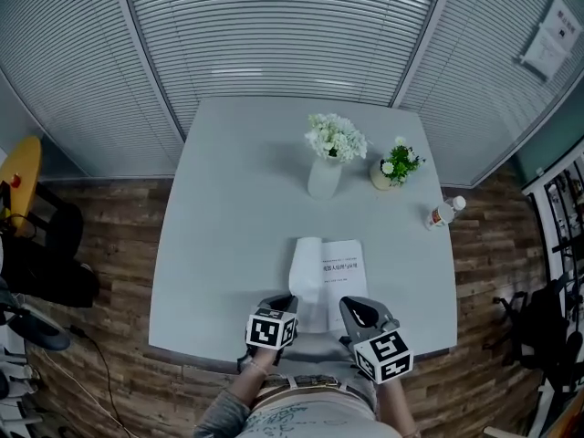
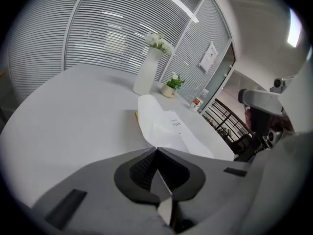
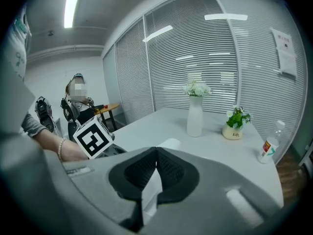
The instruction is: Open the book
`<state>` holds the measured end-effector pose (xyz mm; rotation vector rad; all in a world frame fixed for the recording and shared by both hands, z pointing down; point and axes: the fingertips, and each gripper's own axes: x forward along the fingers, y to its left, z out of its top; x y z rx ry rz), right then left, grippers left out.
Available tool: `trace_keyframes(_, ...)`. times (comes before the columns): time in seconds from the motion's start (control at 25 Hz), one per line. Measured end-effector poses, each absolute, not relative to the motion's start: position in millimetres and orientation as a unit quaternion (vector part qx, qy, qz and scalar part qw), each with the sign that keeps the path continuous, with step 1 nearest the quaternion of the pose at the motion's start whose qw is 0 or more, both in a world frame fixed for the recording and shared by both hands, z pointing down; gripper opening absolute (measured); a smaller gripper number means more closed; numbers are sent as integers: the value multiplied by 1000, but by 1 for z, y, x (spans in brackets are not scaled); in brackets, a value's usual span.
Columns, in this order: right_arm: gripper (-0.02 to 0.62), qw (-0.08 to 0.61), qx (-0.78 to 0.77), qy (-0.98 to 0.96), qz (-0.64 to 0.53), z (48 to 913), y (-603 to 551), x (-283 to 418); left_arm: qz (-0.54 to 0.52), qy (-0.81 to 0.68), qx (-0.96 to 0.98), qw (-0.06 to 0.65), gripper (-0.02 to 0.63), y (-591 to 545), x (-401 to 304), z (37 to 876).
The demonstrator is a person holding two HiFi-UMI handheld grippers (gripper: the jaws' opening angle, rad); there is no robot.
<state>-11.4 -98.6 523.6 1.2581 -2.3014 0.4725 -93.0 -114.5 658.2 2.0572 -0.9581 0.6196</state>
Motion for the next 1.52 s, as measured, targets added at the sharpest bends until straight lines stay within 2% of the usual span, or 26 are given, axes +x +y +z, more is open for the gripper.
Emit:
trace_keyframes(0.72,2,222,472,-834,179,532,-92,-51,255,-413,781,394,0,-106,-181,675)
trace_keyframes(1.52,2,230,483,-826,179,540,-98,-73,290,-404,767,405,2,-105,-216,716)
